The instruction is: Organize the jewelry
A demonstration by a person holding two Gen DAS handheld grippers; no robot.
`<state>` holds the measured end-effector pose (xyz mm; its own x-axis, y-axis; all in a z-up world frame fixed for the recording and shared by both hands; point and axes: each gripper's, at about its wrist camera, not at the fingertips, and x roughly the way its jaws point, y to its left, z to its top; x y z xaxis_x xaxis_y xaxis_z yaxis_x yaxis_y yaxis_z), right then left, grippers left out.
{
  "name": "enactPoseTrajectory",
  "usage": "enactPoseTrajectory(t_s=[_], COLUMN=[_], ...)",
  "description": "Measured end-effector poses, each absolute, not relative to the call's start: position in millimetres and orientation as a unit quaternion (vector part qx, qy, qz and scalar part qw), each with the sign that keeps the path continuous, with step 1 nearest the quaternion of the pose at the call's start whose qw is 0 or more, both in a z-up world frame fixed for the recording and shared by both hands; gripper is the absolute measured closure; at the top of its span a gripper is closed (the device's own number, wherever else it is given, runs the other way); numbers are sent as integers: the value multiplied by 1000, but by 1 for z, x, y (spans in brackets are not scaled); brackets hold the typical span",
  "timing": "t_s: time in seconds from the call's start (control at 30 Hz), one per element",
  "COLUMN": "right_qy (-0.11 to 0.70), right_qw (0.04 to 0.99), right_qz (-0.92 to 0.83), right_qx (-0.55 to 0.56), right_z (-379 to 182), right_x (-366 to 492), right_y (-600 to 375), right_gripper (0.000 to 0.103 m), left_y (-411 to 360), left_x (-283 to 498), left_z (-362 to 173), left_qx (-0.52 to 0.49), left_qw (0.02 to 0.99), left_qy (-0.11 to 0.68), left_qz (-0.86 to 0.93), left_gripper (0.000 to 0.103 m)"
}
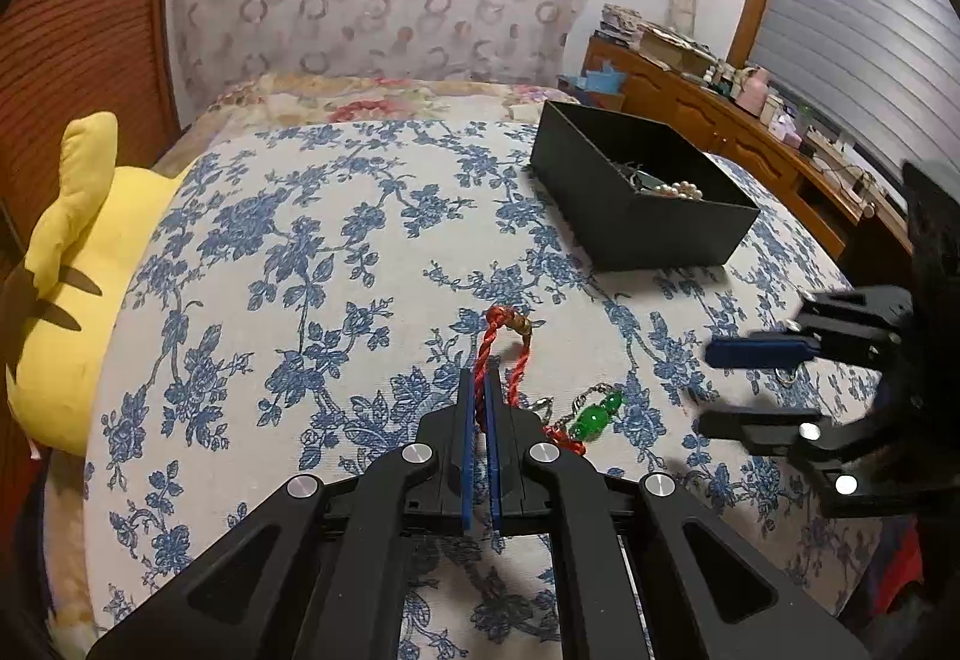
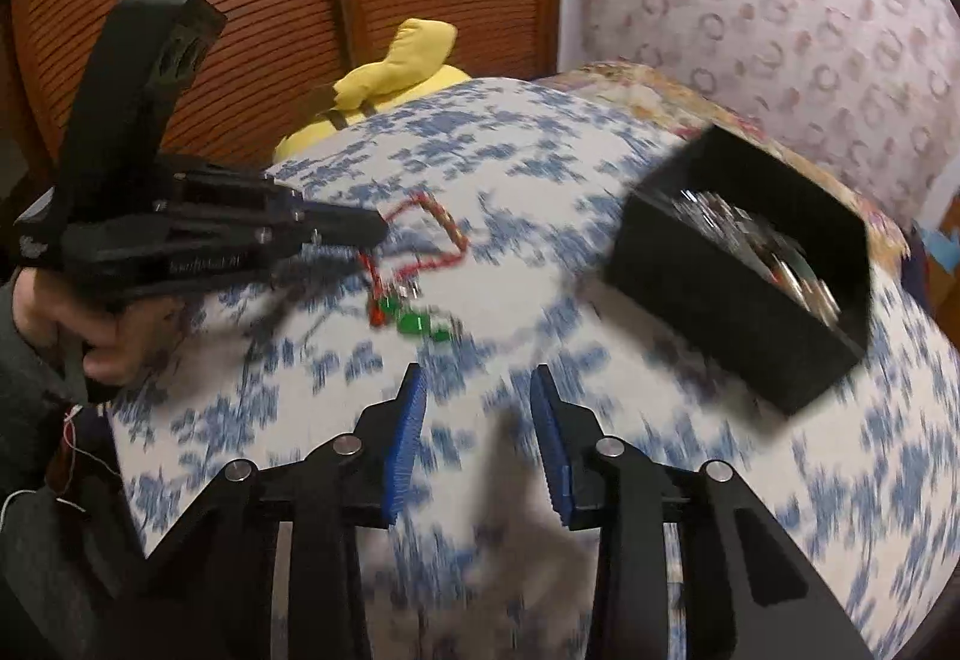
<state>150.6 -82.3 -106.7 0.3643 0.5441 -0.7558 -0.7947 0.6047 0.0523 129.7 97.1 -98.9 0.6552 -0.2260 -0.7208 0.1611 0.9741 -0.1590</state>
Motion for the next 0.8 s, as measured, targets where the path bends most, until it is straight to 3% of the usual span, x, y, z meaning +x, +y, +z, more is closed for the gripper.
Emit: enactPoseTrajectory(t_s=[0.17,0.63,0.67,0.7,0.8], right_qy=[375,377,377,377,377], right_qw=[792,776,775,777,778], right_qz=[445,457,459,457,456], right_qx=[-184,-217,-215,-213,-211], right_z=[-107,-119,-119,-119,-119], right_x=[160,161,162,163,165], right_y=[-53,-36,-36,-37,-36], right_gripper=[74,74,78,90,91], left_y=[98,100,100,100,101], left_x=[130,130,130,130,129], left_z=[-100,-98,-99,-99,-97], left_qx=[-39,-41,-42,-43,-45], left_qw=[909,909,909,909,911], left_qy=[401,400,400,401,396], left_qz=[-108,-109,-109,-108,-105], left_gripper=[101,101,101,101,101])
